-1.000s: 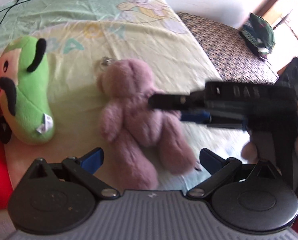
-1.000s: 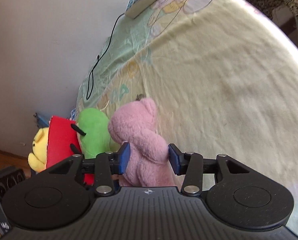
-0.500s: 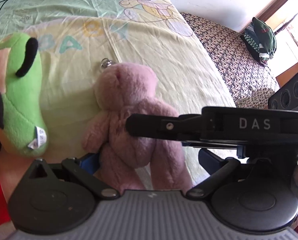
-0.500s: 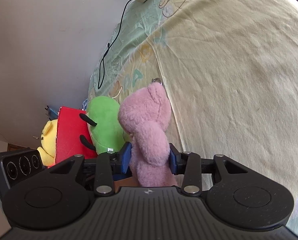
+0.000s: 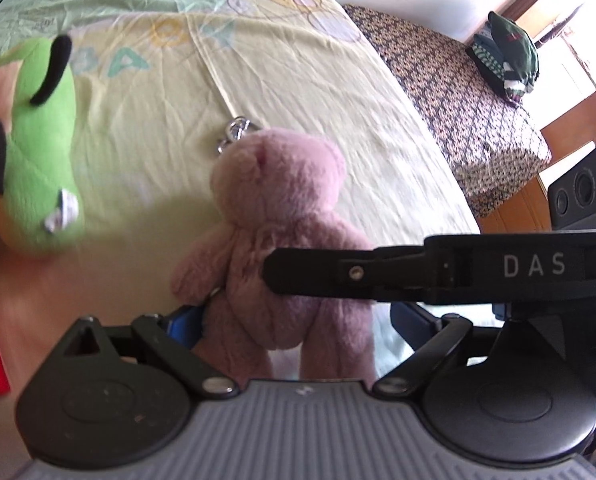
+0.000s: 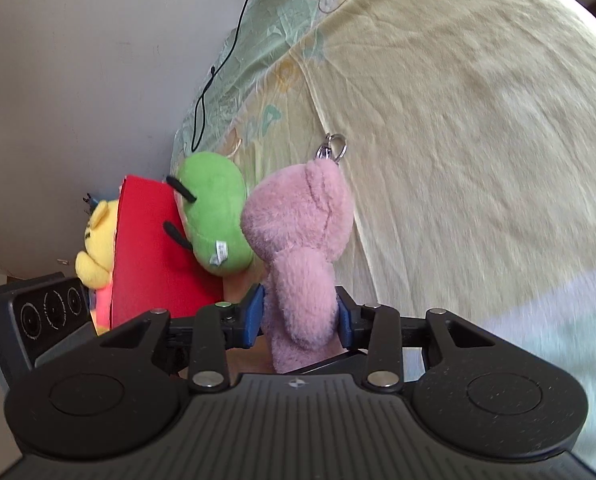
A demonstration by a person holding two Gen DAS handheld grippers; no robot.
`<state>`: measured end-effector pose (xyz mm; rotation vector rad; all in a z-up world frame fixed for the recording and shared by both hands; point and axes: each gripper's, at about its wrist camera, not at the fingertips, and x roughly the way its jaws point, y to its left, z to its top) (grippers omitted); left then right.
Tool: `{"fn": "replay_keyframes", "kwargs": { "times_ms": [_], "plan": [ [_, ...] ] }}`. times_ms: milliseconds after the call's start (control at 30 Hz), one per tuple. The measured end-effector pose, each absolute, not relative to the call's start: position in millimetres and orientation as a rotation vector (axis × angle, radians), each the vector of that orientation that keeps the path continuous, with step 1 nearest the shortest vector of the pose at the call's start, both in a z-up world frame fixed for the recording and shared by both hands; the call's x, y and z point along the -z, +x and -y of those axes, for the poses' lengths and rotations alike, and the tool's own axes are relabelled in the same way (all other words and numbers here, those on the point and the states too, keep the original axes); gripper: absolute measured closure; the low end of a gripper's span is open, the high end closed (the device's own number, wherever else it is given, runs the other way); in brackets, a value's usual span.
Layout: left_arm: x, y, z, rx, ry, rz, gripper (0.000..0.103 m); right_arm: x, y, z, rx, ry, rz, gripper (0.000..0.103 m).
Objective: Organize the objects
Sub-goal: 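Lift the teddy bear off the bed with the right gripper, then carry the teddy bear with the right gripper over the red box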
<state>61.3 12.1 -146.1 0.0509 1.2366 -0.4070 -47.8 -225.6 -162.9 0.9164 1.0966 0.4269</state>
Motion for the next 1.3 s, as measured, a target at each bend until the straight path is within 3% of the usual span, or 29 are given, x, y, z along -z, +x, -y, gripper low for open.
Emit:
{"fn": "replay_keyframes", "kwargs": {
  "times_ms": [467,1300],
  "plan": [
    [125.8,3.2,-47.2,0.361,0.026,-1.247,0.010,131.4,-78.7,175.0,-0.552,0.719,-1.163,0.063],
    [74.9,-112.6,-222.9,0.076,-0.121,-1.131,0.010,104.9,-92.1,-34.3,-0.907,0.452,-1.249,0.064]
  ]
}}
